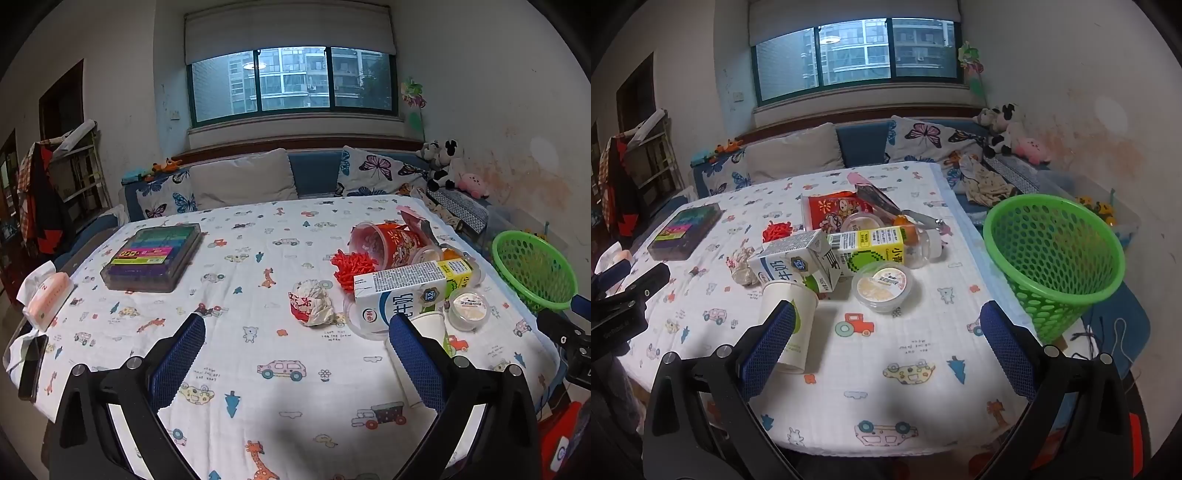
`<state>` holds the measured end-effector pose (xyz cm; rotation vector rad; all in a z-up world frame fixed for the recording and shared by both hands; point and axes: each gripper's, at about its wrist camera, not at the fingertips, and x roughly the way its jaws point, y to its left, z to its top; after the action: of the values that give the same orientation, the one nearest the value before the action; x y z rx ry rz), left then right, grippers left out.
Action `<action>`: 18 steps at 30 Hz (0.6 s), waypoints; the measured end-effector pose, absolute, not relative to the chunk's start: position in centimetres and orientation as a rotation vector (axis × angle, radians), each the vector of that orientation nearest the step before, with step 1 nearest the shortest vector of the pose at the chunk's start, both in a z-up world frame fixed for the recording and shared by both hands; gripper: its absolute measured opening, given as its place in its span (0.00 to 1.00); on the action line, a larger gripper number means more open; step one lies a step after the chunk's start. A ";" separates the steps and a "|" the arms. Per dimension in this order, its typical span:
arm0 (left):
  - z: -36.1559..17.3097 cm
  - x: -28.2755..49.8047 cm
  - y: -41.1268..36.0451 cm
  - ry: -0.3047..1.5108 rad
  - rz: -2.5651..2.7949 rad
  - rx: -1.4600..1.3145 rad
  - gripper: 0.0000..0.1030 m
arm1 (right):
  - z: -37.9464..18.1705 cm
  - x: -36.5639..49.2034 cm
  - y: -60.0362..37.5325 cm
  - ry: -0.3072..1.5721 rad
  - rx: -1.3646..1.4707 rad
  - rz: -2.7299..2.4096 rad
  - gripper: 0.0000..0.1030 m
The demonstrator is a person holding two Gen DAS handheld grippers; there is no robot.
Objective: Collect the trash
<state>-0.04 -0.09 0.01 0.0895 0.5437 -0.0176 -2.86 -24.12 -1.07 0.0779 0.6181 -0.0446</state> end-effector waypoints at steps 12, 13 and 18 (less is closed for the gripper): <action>0.3 -0.2 0.0 0.555 -0.025 0.078 0.94 | -0.6 -2.9 -23.9 0.618 0.071 -0.040 0.96; 0.4 -0.3 -0.1 0.555 -0.022 0.078 0.94 | -0.7 -2.9 -23.9 0.618 0.070 -0.041 0.96; -0.6 0.1 0.2 0.569 -0.022 0.057 0.94 | -0.8 -2.9 -24.0 0.619 0.074 -0.041 0.96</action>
<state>0.08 0.23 -0.59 0.0572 0.5692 -0.0224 -2.89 -24.00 -0.78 0.0739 0.6186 -0.0412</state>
